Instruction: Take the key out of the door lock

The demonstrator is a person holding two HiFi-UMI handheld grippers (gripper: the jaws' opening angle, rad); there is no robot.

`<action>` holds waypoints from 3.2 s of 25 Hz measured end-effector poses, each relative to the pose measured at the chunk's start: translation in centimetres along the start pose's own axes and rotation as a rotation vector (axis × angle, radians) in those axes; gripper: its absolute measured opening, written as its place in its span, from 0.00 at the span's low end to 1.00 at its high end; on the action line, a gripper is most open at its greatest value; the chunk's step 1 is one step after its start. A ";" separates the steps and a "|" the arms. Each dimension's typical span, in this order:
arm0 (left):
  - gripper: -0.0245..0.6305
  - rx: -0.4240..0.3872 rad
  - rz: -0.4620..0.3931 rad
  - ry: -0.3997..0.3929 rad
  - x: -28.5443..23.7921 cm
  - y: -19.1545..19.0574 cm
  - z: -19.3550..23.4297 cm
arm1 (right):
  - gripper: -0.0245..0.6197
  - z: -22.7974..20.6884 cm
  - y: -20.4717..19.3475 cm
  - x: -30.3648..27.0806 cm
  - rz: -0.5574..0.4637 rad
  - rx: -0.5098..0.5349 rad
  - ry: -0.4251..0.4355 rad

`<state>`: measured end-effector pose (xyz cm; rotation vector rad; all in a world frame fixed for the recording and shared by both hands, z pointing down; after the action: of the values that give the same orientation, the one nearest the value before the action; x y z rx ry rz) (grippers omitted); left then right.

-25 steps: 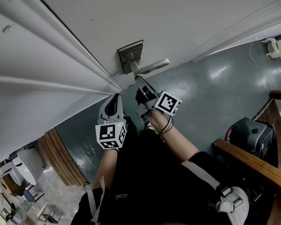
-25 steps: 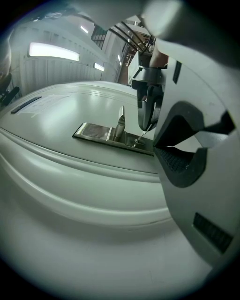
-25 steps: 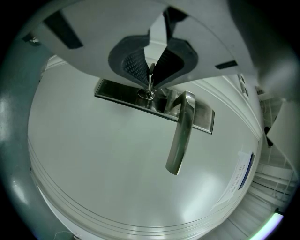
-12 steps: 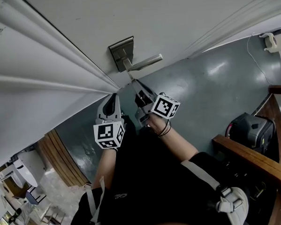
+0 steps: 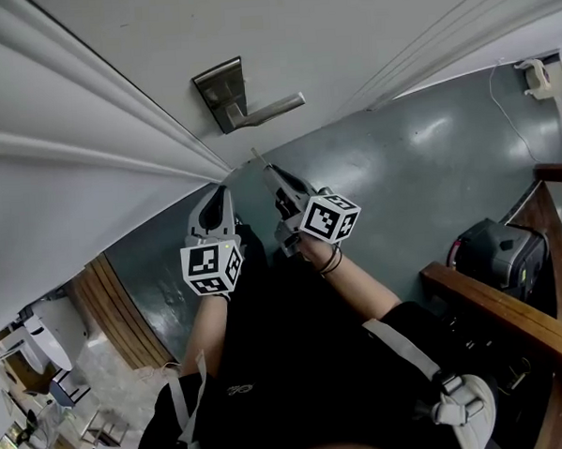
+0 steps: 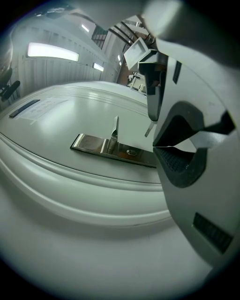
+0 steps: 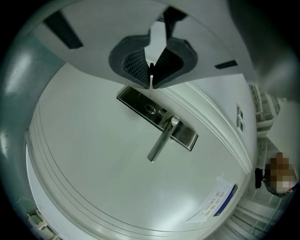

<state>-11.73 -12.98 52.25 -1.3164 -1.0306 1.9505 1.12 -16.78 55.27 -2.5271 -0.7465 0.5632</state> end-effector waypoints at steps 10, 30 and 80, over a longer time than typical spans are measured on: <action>0.07 0.030 0.040 -0.007 0.5 -4.0 -4.1 | 0.09 -0.1 -2.5 6.3 0.132 0.336 -0.127; 0.07 0.096 -0.048 0.080 8.0 -5.0 -7.7 | 0.09 4.1 -4.6 11.3 0.183 0.870 -0.202; 0.07 -0.167 -0.444 0.054 17.3 11.5 -5.9 | 0.09 21.7 6.3 12.2 -0.345 1.096 -0.282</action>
<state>-12.78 -3.95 32.66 -1.1003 -1.3495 1.5164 2.37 -7.96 31.16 -1.3011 -0.6737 0.8939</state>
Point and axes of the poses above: the fingertips, and each gripper's own axes: x backward along the fingers, z to its left, y out of its top, the point moved 3 cm from there along x, backward along the fingers, and after that the axes turned 8 degrees about z, right-handed, at the moved point
